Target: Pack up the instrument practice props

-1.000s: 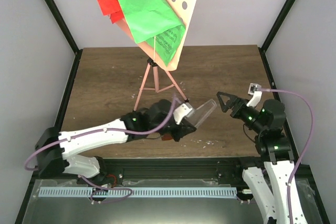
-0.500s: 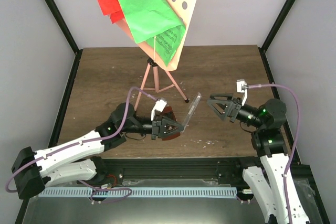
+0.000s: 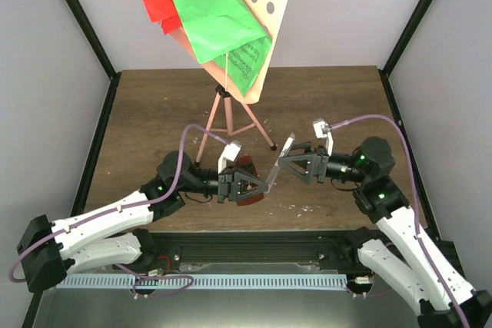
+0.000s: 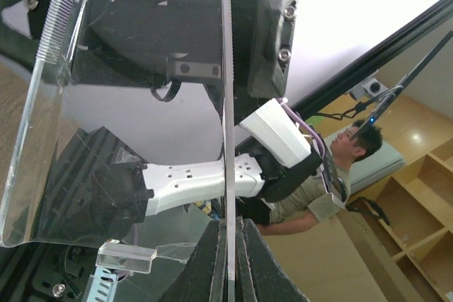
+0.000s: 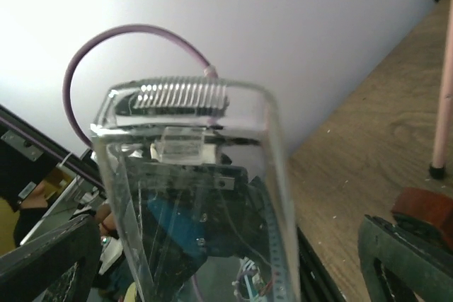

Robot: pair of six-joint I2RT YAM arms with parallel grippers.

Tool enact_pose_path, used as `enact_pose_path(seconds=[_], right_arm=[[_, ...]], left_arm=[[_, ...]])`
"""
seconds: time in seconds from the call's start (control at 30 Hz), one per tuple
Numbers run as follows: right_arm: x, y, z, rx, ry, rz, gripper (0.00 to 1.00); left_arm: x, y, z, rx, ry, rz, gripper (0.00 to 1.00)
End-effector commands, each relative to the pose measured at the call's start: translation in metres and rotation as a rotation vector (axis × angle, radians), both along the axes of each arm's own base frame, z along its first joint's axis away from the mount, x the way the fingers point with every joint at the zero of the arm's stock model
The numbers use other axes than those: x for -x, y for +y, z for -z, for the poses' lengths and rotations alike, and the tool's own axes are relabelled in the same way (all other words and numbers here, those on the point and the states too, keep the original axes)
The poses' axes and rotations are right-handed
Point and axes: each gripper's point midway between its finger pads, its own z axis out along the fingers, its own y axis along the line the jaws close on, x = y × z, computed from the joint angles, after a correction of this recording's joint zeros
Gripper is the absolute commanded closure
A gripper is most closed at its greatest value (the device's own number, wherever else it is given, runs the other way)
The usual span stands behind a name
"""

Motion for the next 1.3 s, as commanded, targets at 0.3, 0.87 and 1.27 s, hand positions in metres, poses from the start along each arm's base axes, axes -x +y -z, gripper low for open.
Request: enact_pose_path(seconds=[0.3,0.87,1.27], right_arm=[[0.004,0.042,-0.032,-0.043,-0.080,0.007,0.06],[-0.005,0.027,-0.033,-0.037,-0.077,0.127,0.25],[-0.002,0.019,-0.029,-0.040,-0.094,0.163,0.45]], left_arm=[[-0.007,0.009,-0.010,0.015,-0.058,-0.077,1.00],[-0.006,0.011,-0.007,0.005,-0.059,-0.077,1.00],[-0.011,0.010,0.003,-0.067,-0.070,-0.110,1.00]])
